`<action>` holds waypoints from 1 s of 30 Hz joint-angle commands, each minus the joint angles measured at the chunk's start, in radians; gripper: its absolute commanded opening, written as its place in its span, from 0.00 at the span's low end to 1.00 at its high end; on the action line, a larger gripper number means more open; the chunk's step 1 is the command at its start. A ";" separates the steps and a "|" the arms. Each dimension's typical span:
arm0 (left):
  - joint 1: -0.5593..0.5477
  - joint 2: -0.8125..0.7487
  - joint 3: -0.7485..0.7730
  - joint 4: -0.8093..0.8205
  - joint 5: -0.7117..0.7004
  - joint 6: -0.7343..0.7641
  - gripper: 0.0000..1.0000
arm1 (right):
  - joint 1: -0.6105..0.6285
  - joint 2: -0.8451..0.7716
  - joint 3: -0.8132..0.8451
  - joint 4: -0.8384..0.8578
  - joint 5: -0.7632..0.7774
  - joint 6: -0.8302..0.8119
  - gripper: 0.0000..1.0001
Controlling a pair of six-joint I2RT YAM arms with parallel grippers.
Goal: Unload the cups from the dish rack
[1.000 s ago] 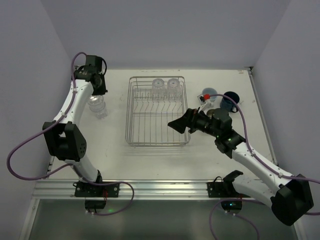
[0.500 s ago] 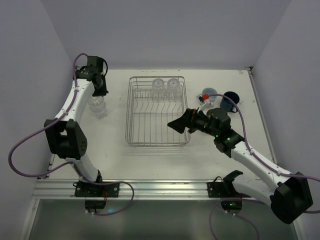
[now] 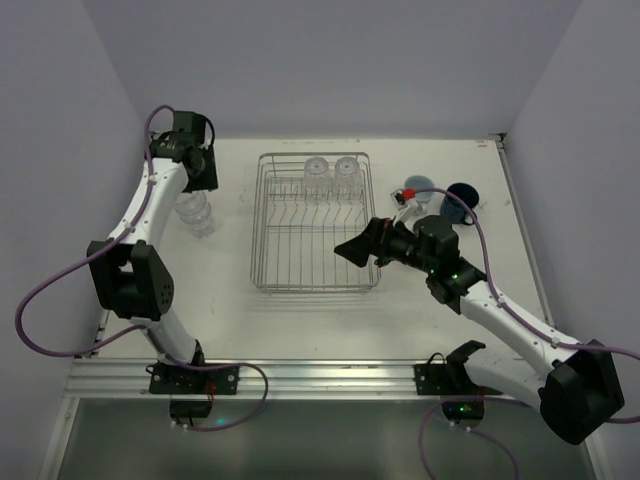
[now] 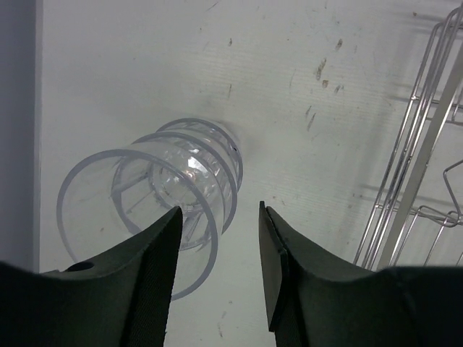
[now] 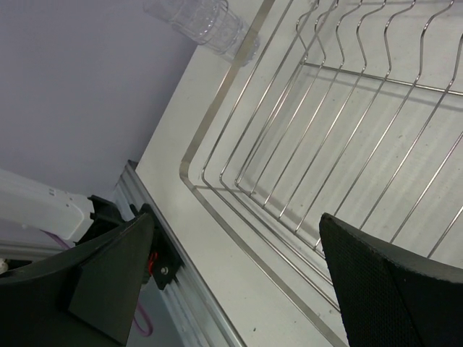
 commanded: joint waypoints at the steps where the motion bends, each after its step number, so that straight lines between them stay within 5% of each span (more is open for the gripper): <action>1: 0.006 -0.097 0.064 0.027 0.041 0.023 0.51 | -0.003 0.009 0.024 0.016 0.028 -0.040 0.99; 8: -0.082 -0.342 0.059 0.216 0.230 -0.017 0.69 | -0.002 0.021 0.090 -0.094 0.147 -0.153 0.99; 13: -0.208 -0.572 -0.253 0.495 0.418 -0.072 0.77 | 0.000 0.096 0.221 -0.191 0.274 -0.230 0.95; 20: -0.221 -0.810 -0.701 0.725 0.607 -0.132 0.83 | -0.002 0.407 0.575 -0.410 0.498 -0.394 0.83; 30: -0.253 -1.021 -0.844 0.741 0.617 -0.083 0.97 | -0.002 0.836 1.068 -0.650 0.713 -0.653 0.77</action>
